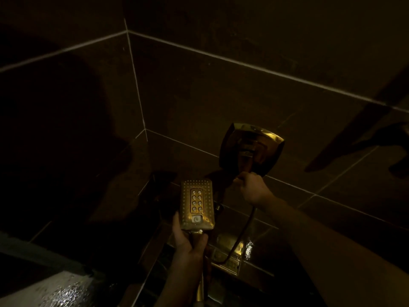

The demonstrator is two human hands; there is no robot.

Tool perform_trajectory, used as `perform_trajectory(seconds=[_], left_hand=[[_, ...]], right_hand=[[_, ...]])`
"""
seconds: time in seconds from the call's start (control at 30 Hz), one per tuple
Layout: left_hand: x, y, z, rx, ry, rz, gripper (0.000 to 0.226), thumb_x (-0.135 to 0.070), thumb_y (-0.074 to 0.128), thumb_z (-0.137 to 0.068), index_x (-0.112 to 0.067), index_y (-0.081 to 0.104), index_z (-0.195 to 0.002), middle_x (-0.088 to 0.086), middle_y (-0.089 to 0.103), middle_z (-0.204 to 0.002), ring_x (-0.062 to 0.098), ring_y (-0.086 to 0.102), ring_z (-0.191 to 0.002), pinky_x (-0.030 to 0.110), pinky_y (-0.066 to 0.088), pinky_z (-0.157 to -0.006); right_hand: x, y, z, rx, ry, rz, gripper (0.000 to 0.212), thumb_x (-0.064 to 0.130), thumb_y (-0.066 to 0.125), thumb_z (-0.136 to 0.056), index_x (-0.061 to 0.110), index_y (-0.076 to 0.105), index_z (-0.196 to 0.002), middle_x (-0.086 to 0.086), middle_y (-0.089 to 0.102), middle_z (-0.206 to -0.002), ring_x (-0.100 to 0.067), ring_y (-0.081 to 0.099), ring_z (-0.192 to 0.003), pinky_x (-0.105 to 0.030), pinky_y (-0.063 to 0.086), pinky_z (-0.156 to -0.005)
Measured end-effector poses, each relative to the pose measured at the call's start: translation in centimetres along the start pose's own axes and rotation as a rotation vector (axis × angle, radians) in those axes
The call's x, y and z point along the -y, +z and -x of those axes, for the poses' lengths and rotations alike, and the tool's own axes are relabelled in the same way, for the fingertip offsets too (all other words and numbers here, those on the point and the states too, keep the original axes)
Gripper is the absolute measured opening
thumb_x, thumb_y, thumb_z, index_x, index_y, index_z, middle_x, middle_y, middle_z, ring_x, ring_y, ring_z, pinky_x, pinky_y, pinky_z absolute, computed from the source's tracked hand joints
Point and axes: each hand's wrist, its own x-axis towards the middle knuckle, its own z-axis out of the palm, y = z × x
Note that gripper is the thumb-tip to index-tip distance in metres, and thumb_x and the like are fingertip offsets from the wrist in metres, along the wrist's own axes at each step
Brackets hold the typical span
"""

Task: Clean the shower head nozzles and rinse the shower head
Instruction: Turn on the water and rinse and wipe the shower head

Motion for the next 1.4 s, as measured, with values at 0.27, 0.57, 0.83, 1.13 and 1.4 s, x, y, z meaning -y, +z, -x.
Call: perform_trajectory(seconds=[0.27,0.57,0.83,1.13,1.4], left_hand=[[0.5,0.3,-0.4,0.049,-0.001,0.008,0.090,-0.001,0.056,-0.098,-0.046,0.003,-0.156,-0.010,0.038,-0.141,0.001,0.049,-0.111,0.031,0.043,-0.084],[2.3,-0.1,-2.2,0.038,-0.015,-0.040,0.091,0.003,0.055,-0.098,-0.046,0.004,-0.155,-0.013,0.048,-0.130,0.001,0.056,-0.106,0.026,0.048,-0.078],[5.8,0.1,-2.4,-0.023,-0.044,-0.132,0.094,0.006,0.060,-0.094,-0.052,0.009,-0.147,-0.009,0.057,-0.129,0.014,0.070,-0.104,0.021,0.054,-0.073],[7.4,0.1,-2.6,0.017,-0.036,-0.129,0.089,0.011,0.058,-0.094,-0.040,0.013,-0.150,-0.022,0.050,-0.126,-0.020,0.062,-0.094,0.006,0.050,-0.070],[6.5,-0.5,-3.0,0.038,-0.132,-0.181,0.091,-0.004,0.057,-0.099,-0.048,0.001,-0.154,0.010,0.066,-0.125,0.006,0.072,-0.076,0.020,0.053,-0.055]], right_hand=[[0.9,-0.6,0.4,0.034,0.016,0.021,0.021,0.013,0.049,-0.099,0.010,0.062,-0.115,-0.006,0.058,-0.108,-0.009,0.057,-0.076,-0.017,0.042,-0.053],[1.5,0.3,2.6,-0.002,0.125,0.103,0.025,0.017,0.048,-0.101,0.005,0.062,-0.119,-0.017,0.062,-0.117,-0.027,0.062,-0.096,-0.035,0.051,-0.076],[3.4,2.7,7.0,0.188,0.034,0.121,0.024,0.022,0.053,-0.096,0.003,0.068,-0.099,-0.015,0.068,-0.098,-0.028,0.067,-0.084,-0.040,0.055,-0.070],[4.8,3.8,7.7,0.246,0.048,0.123,0.026,0.026,0.055,-0.094,0.005,0.062,-0.108,-0.014,0.066,-0.106,-0.030,0.066,-0.090,-0.040,0.057,-0.072],[5.8,5.6,8.6,0.273,-0.075,0.095,0.029,0.018,0.058,-0.092,0.007,0.060,-0.119,-0.013,0.064,-0.120,-0.028,0.062,-0.107,-0.026,0.047,-0.076]])
